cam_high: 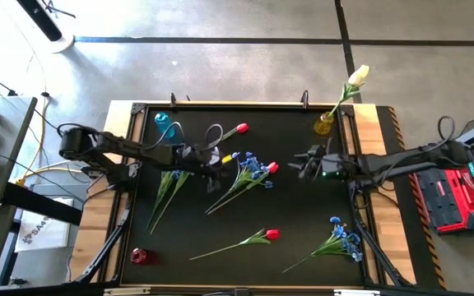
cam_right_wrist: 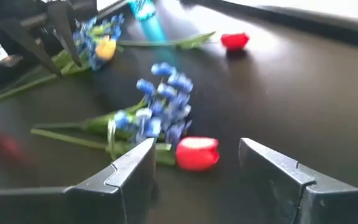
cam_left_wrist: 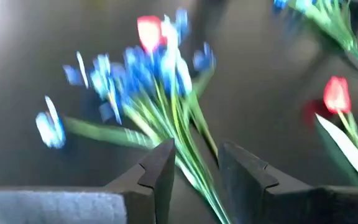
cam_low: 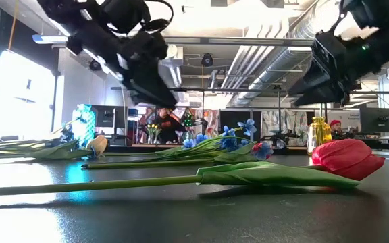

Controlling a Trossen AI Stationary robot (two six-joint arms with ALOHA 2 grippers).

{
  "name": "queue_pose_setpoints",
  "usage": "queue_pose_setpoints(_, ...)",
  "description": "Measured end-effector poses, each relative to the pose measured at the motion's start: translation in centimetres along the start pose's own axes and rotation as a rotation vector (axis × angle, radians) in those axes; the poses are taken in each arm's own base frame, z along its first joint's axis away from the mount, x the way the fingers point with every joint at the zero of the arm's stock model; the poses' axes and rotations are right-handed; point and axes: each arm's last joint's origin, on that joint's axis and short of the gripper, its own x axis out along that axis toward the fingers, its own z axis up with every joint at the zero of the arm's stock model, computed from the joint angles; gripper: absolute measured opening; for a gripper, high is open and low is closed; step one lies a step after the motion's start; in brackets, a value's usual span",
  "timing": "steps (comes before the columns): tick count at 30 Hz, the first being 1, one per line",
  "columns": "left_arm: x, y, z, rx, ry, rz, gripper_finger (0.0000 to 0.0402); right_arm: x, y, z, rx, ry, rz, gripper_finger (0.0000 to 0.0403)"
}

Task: Sort flowers into vase by color
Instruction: Put the yellow flower into the yellow vase

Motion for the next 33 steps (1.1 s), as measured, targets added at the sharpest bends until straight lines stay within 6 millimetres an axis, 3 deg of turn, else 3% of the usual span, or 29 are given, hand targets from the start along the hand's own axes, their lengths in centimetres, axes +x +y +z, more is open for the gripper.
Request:
queue_pose_setpoints(5,-1.4,-1.6,-1.6,-0.105,0.146,0.05,0.0099,0.4,0.6,-1.6,-0.018,0.011,-0.028,0.022)
queue_pose_setpoints(17,-4.9,-1.9,-6.9,-0.443,0.654,0.377,0.0099,1.3,2.3,-2.5,-0.063,-0.029,-0.002,0.022)
queue_pose_setpoints(33,-5.7,-1.9,-8.6,-0.46,0.796,0.459,0.0098,1.5,2.2,-2.7,-0.073,-0.038,-0.035,0.022)
